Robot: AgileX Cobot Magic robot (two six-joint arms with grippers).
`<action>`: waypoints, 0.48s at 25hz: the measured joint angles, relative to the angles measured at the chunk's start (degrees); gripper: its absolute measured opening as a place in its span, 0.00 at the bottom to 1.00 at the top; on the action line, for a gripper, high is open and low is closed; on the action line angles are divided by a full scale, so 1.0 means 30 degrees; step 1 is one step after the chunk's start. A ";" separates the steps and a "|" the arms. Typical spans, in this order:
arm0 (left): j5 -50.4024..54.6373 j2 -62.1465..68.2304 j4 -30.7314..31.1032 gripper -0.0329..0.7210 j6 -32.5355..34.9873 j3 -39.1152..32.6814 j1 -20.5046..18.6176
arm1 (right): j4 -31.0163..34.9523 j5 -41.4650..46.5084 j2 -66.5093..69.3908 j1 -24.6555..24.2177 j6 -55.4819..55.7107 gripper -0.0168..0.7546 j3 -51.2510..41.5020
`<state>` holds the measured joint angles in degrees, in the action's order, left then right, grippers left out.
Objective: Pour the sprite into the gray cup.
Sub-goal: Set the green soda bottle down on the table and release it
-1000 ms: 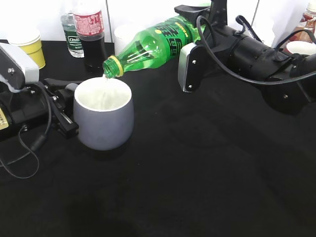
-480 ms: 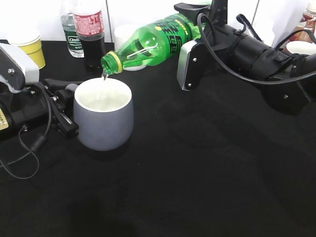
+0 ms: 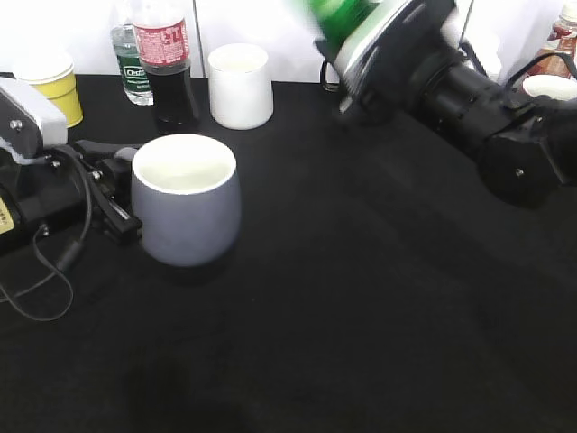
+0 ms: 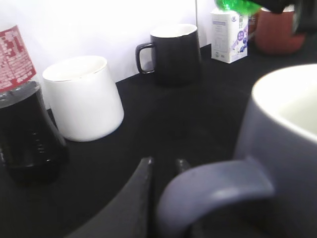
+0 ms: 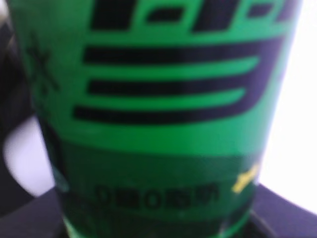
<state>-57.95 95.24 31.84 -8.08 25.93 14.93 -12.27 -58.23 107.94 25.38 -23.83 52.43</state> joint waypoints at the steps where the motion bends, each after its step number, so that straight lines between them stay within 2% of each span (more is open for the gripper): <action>1: 0.0000 0.0000 -0.0388 0.15 0.0000 0.0000 0.0000 | 0.0355 0.0469 0.0000 0.0000 0.3695 0.55 0.0018; 2: 0.0000 0.0000 -0.0885 0.15 0.0000 0.0000 0.0000 | 0.0476 0.1086 0.0000 0.0000 0.7262 0.55 0.0033; 4: 0.0000 0.0000 -0.1991 0.15 0.0131 -0.0022 0.0000 | 0.0568 0.2221 0.0000 0.0000 1.1447 0.55 0.0033; 6: 0.0000 0.0000 -0.3998 0.15 0.1494 -0.0022 0.0000 | 0.0589 0.2555 0.0000 0.0000 1.2381 0.55 0.0033; 9: -0.1481 0.0886 -0.8761 0.15 0.3371 0.0002 -0.0143 | 0.0609 0.2616 0.0000 0.0000 1.2550 0.55 0.0033; 12: -0.2205 0.3093 -0.9485 0.15 0.3535 0.0840 -0.1717 | 0.0609 0.2639 0.0000 0.0000 1.2586 0.55 0.0033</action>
<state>-64.57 104.51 3.38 2.52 28.45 9.78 -10.44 -50.32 107.94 25.38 13.93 52.53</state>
